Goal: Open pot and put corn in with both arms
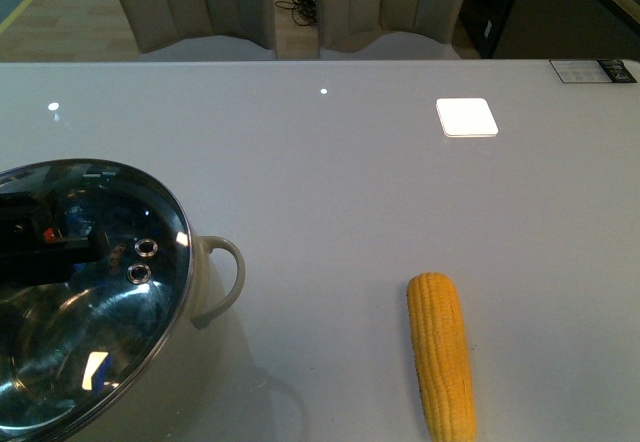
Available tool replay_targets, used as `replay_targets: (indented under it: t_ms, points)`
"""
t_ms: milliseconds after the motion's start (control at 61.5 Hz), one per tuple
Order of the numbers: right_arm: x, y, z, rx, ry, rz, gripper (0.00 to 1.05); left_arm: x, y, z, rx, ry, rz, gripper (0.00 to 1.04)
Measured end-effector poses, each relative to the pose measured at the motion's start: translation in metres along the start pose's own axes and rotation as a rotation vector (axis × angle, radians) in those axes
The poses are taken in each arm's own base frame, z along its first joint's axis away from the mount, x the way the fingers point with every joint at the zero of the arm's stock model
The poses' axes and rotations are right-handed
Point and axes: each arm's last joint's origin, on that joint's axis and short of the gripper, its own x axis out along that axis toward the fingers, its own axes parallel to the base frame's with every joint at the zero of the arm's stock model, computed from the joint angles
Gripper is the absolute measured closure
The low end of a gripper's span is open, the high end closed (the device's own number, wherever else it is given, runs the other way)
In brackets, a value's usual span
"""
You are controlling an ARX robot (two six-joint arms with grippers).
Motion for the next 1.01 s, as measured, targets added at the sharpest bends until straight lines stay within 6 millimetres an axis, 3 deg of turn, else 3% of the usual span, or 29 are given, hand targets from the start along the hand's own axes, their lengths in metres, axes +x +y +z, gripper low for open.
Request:
replay_targets:
  t_ms: [569,1008]
  points:
    - [0.0,0.0,0.0,0.0,0.0,0.0,0.09,-0.01,-0.001,0.022,0.116,-0.017,-0.005,0.65]
    - [0.0,0.0,0.0,0.0,0.0,0.0,0.09,-0.023,0.016,0.052,0.084,-0.043,0.023,0.65]
